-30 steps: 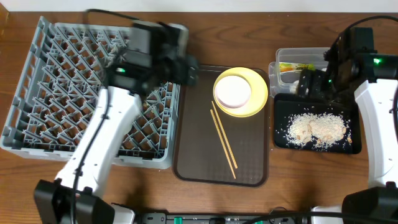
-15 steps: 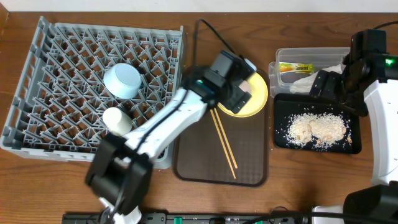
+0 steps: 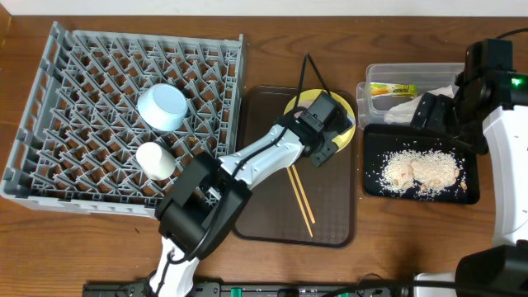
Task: Sort waste into correct bins and load items into the dishwasher
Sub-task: 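Move left gripper to the pink bowl and grasp its rim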
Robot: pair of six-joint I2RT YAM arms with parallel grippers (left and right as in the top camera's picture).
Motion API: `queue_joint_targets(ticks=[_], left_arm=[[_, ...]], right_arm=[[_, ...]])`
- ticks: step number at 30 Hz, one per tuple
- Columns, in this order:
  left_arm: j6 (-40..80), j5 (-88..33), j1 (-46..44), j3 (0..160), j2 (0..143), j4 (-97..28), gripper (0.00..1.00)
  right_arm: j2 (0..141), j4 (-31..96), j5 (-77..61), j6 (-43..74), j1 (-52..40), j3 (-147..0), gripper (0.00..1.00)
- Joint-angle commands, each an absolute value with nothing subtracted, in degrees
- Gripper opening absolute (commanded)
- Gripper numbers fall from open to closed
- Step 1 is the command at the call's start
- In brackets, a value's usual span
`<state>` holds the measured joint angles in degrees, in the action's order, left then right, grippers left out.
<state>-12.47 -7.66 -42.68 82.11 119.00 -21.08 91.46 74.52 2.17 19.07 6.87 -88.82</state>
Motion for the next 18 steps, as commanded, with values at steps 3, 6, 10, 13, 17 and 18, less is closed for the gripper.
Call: queue_joint_targets(ticks=[3, 6, 10, 13, 17, 18], left_arm=[[-12.8, -6.5, -42.5, 82.6, 119.2, -20.7, 0.23], [-12.8, -6.5, -42.5, 82.7, 118.5, -20.4, 0.08], [-12.8, -6.5, -42.5, 82.7, 117.4, -20.5, 0.08], [-12.8, -6.5, -42.3, 82.7, 115.4, -21.1, 0.08], [-11.5, -6.6, -40.8, 82.7, 109.9, -23.2, 0.07], [-11.2, -6.6, -40.2, 82.7, 108.5, -23.6, 0.08]], right_arm=[[90.9, 74.6, 2.7, 19.9, 7.2, -89.1, 0.99], [90.9, 74.6, 2.7, 19.9, 7.2, -89.1, 0.99], [90.9, 74.7, 2.7, 19.9, 7.2, -89.1, 0.99], [90.9, 74.8, 2.7, 19.9, 7.2, -89.1, 0.99], [90.9, 74.8, 2.7, 19.9, 7.2, -89.1, 0.99], [90.9, 74.8, 2.7, 19.9, 7.2, -89.1, 0.99]])
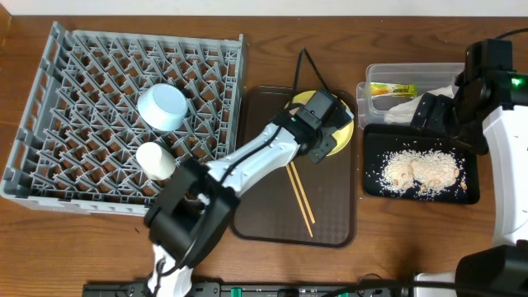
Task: Sort waste into correct bins and load items into the dishwasher
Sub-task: 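Move left gripper to the pink bowl and grasp its rim, then carry the pink bowl to the dish rack and release it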
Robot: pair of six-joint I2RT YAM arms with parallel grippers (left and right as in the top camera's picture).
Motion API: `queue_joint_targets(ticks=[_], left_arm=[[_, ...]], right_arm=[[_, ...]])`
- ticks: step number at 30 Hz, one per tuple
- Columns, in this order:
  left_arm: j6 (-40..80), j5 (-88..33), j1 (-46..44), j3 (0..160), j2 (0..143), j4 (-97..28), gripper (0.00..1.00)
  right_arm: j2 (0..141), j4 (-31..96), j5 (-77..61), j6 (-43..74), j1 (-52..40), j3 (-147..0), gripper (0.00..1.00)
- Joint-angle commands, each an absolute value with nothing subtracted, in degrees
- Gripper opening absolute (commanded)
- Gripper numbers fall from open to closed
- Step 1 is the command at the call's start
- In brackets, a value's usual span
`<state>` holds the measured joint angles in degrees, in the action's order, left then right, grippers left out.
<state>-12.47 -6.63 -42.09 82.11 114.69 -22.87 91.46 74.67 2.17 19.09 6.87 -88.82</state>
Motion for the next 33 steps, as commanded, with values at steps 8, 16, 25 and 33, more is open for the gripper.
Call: queue_joint_targets(ticks=[8, 16, 25, 33], left_arm=[[-9.2, -19.2, -30.0, 82.7, 97.2, -23.9, 0.08], [-4.2, -48.5, -12.1, 82.6, 96.9, -23.7, 0.08], [7.5, -73.1, 2.4, 82.6, 103.7, -17.7, 0.08], [23.7, -78.5, 8.5, 82.6, 111.4, -8.1, 0.08]], right_arm=[[90.9, 74.8, 2.8, 19.9, 7.2, -89.1, 0.99], [90.9, 74.7, 2.7, 19.7, 7.2, -89.1, 0.99], [90.9, 74.6, 2.7, 19.7, 7.2, -89.1, 0.99], [90.9, 74.6, 2.7, 19.7, 7.2, -89.1, 0.99]])
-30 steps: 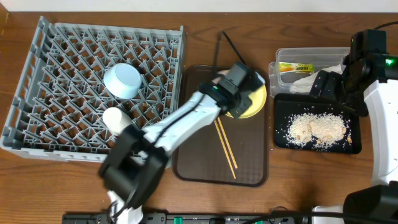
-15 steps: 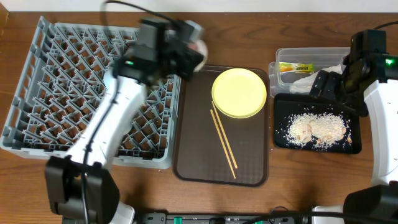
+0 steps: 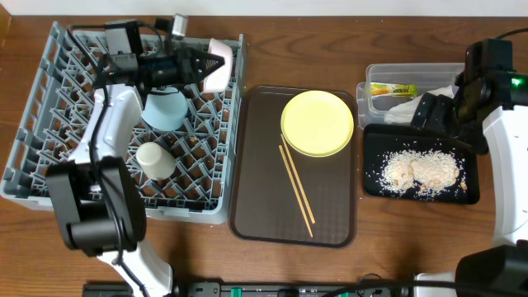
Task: Sort waste into correct bins and load items into the dishwasher
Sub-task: 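Carry the pink bowl to the dish rack and release it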
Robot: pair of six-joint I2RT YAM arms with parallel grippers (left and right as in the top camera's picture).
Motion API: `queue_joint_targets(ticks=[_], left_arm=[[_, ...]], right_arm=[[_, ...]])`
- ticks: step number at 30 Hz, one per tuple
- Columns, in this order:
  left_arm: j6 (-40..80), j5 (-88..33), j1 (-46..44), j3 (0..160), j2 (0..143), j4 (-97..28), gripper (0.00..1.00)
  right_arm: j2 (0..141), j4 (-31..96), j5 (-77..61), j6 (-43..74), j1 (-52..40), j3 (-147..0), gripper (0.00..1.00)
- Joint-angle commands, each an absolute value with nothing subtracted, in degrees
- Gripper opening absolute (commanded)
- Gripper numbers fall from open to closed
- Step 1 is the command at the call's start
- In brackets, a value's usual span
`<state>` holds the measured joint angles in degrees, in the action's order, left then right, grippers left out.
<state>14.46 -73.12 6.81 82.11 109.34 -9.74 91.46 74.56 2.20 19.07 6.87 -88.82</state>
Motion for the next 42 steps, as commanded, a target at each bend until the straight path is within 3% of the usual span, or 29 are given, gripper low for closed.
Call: queue_joint_targets(ticks=[1, 8, 9, 10, 13, 19, 22, 35, 38, 42], left_arm=[[24.9, -78.5, 9.1, 82.6, 112.0, -7.5, 0.08], [27.1, -78.4, 13.3, 82.6, 115.1, -6.3, 0.09], [27.1, -78.4, 13.8, 82.6, 115.5, -6.3, 0.17], [27.1, -77.8, 14.5, 82.6, 115.8, -6.3, 0.35], [27.1, -73.3, 16.5, 82.6, 115.9, -6.7, 0.38], [27.1, -69.1, 20.1, 82.6, 115.9, -6.5, 0.74], [27.1, -69.2, 21.2, 82.6, 115.9, -6.3, 0.83], [22.8, -67.5, 20.6, 82.6, 103.1, -9.6, 0.87], [17.8, -57.7, 18.1, 82.6, 98.5, -20.2, 0.87], [16.1, -30.5, 9.3, 82.6, 92.0, -41.0, 0.87]], right_arm=[[90.9, 74.6, 2.8, 19.7, 7.2, -89.1, 0.99], [90.9, 74.6, 2.8, 19.7, 7.2, -89.1, 0.99], [90.9, 74.6, 2.8, 19.7, 7.2, -89.1, 0.99], [90.9, 74.6, 2.8, 19.7, 7.2, -89.1, 0.99], [90.9, 74.8, 2.7, 19.7, 7.2, -89.1, 0.99], [90.9, 75.0, 2.7, 19.7, 7.2, -89.1, 0.99], [90.9, 75.0, 2.8, 19.7, 7.2, -89.1, 0.99], [90.9, 75.0, 2.8, 19.7, 7.2, -89.1, 0.99], [90.9, 74.9, 2.8, 19.7, 7.2, -89.1, 0.99], [90.9, 74.9, 2.8, 19.7, 7.2, -89.1, 0.99]])
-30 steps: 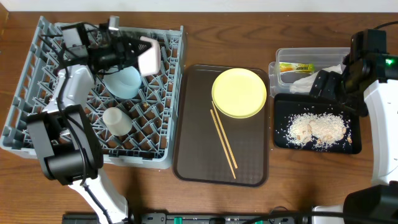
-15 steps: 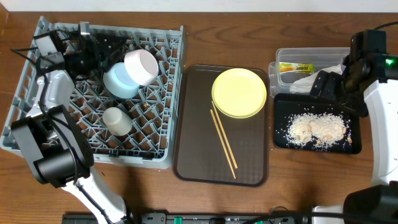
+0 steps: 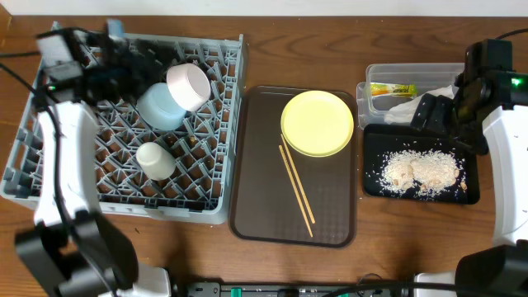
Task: Sort waste into correct bins and load items into the dishwasher
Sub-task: 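Carry the pink bowl to the dish rack and release it, then reach left gripper to the chopsticks on the tray and grasp one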
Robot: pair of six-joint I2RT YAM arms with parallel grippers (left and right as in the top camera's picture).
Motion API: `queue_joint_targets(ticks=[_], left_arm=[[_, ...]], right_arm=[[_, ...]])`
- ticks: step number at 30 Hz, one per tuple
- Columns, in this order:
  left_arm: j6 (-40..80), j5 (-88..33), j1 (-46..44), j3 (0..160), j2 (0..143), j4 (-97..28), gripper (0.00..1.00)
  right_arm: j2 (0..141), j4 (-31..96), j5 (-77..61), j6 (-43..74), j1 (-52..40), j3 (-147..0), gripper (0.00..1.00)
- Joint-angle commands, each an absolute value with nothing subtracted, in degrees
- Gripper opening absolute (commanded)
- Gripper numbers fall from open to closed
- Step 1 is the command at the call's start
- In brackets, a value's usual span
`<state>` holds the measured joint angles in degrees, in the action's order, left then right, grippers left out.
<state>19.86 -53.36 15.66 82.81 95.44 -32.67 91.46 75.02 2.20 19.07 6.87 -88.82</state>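
A pale pink cup [image 3: 188, 85] lies tilted in the grey dish rack [image 3: 49, 177], leaning on a light blue cup [image 3: 159, 107]. A small white cup [image 3: 154, 160] stands further forward in the rack. My left gripper [image 3: 157, 56] hovers over the rack's far side, just left of the pink cup and apart from it, apparently open. A yellow plate [image 3: 318, 123] and a pair of chopsticks [image 3: 297, 190] lie on the brown tray [image 3: 256, 214]. My right gripper [image 3: 427, 111] hangs between the two bins; its jaws are not clear.
At the right, a clear bin [image 3: 375, 73] holds a yellow packet [image 3: 392, 89] and white paper [image 3: 403, 108]. In front of it, a black bin [image 3: 472, 196] holds food scraps [image 3: 422, 172]. The right arm [image 3: 495, 91] stands over the table's right edge.
The pink cup, held over the rack's far right edge, now lies in the rack against the blue cup. My left gripper has let go and drawn back to the left.
My left gripper was down at the yellow plate on the tray at both first moments. Then it held a pink cup over the rack's far right edge, leaving the plate bare. Now the cup lies in the rack, released. The right arm stayed still.
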Motion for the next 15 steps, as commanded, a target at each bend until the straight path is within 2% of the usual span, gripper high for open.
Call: queue_joint_targets(ticks=[1, 6, 13, 15], left_arm=[[16.1, -27.2, 7.0, 82.6, 91.1, -44.1, 0.87], [16.2, -18.9, -7.6, 82.6, 89.4, -55.9, 0.87], [18.9, -17.1, -24.1, 79.9, 90.1, -56.8, 0.87], [25.4, -12.2, -27.2, 78.6, 90.6, -56.9, 0.87]], right_arm=[[90.9, 74.9, 2.8, 19.7, 7.2, -89.1, 0.99], [90.9, 74.5, 2.8, 19.7, 7.2, -89.1, 0.99], [90.9, 74.4, 2.7, 19.7, 7.2, -89.1, 0.99], [90.9, 74.5, 2.7, 19.7, 7.2, -89.1, 0.99]])
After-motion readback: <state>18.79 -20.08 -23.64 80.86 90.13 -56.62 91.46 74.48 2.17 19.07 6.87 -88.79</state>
